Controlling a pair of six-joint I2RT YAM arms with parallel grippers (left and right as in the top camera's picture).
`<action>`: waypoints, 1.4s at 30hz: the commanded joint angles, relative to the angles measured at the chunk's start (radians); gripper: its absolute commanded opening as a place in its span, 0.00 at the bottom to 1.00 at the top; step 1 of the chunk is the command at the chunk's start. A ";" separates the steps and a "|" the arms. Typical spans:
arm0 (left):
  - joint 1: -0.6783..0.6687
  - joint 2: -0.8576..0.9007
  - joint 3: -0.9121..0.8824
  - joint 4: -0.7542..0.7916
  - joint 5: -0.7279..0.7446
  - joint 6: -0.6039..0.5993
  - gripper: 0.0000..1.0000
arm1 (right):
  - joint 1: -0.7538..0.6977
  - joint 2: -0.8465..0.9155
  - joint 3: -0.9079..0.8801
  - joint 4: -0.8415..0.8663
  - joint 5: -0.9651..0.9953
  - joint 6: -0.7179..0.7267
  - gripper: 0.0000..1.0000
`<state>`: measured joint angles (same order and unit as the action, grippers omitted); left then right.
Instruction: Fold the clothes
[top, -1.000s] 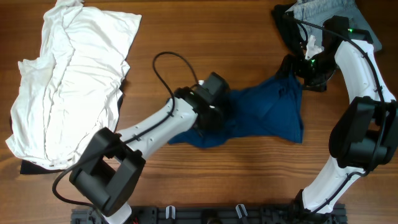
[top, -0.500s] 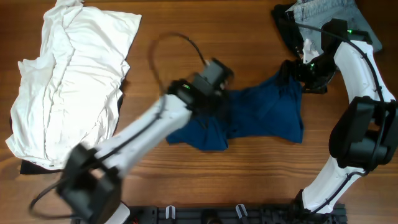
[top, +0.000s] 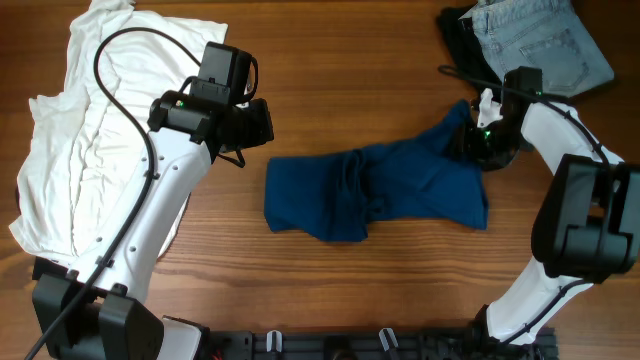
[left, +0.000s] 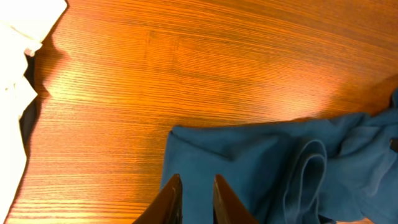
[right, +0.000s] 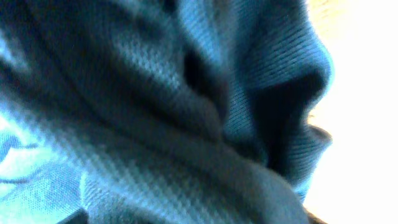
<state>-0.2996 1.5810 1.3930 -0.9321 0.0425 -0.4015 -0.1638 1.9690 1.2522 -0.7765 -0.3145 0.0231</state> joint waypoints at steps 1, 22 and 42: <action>0.006 0.003 -0.003 0.000 -0.053 0.013 0.19 | -0.005 0.036 -0.123 0.013 -0.008 0.082 0.08; 0.381 0.003 -0.003 0.000 -0.097 0.014 0.22 | 0.006 -0.062 0.541 -0.539 -0.094 -0.046 0.04; 0.397 0.003 -0.003 0.014 -0.101 0.036 0.23 | 0.642 -0.032 0.431 -0.470 0.032 0.154 0.61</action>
<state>0.0937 1.5810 1.3930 -0.9268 -0.0444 -0.3786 0.4702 1.9270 1.6897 -1.2385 -0.2424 0.1646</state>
